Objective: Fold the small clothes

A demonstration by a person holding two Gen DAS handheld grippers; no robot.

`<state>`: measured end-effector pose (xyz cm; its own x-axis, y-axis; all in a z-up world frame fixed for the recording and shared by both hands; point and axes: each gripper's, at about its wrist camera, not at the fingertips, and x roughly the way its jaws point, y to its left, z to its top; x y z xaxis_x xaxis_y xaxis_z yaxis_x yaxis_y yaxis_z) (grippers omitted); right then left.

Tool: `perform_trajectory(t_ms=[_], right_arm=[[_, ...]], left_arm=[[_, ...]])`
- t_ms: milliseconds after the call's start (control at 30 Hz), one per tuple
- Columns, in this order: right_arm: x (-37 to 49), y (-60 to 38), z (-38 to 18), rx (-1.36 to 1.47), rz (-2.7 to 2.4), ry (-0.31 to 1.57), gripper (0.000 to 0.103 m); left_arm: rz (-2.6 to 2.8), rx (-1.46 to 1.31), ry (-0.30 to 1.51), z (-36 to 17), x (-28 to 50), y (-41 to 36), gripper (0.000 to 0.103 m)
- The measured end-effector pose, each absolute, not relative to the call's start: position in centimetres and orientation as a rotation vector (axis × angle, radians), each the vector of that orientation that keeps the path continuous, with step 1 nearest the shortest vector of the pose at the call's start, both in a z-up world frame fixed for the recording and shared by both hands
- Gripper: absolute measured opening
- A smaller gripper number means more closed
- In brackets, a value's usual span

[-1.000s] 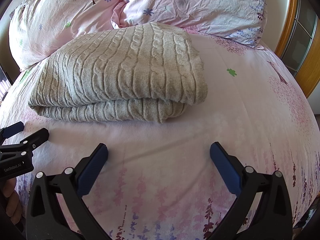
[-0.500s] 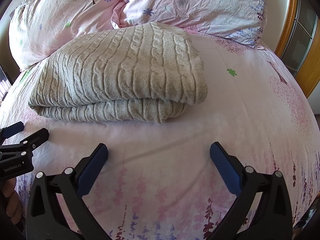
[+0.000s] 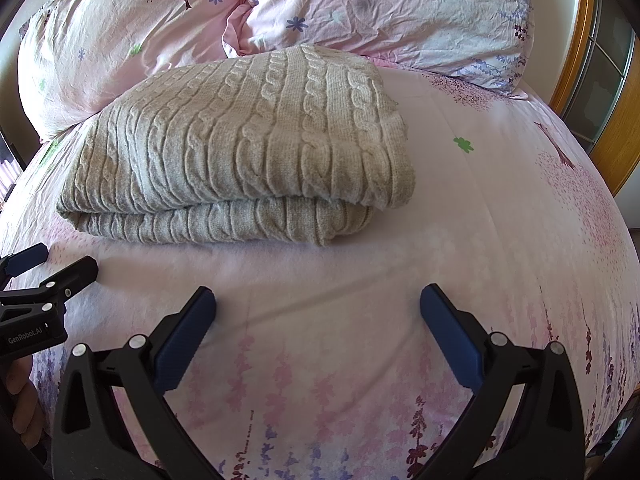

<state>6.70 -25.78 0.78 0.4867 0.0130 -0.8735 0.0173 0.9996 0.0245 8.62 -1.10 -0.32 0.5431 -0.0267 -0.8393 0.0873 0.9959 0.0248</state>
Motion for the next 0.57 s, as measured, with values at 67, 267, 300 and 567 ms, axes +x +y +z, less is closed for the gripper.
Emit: perform_trajectory(t_ms=[67, 267, 300, 567], right_arm=[[6.70, -25.78, 0.78, 0.031, -0.003, 1.063, 0.101], [6.69, -25.77, 0.78, 0.031, -0.003, 1.062, 0.101], [6.67, -25.78, 0.76, 0.031, -0.003, 1.062, 0.101], [6.69, -25.75, 0.78, 0.032, -0.004, 1.062, 0.101]], left_arm=[[-0.068, 0.066, 0.995, -0.32, 8.60, -1.11, 0.102], [-0.069, 0.067, 0.995, -0.31, 8.67, -1.11, 0.102], [-0.069, 0.067, 0.994, -0.31, 8.66, -1.11, 0.102], [-0.071, 0.069, 0.995, -0.31, 8.69, -1.11, 0.102]])
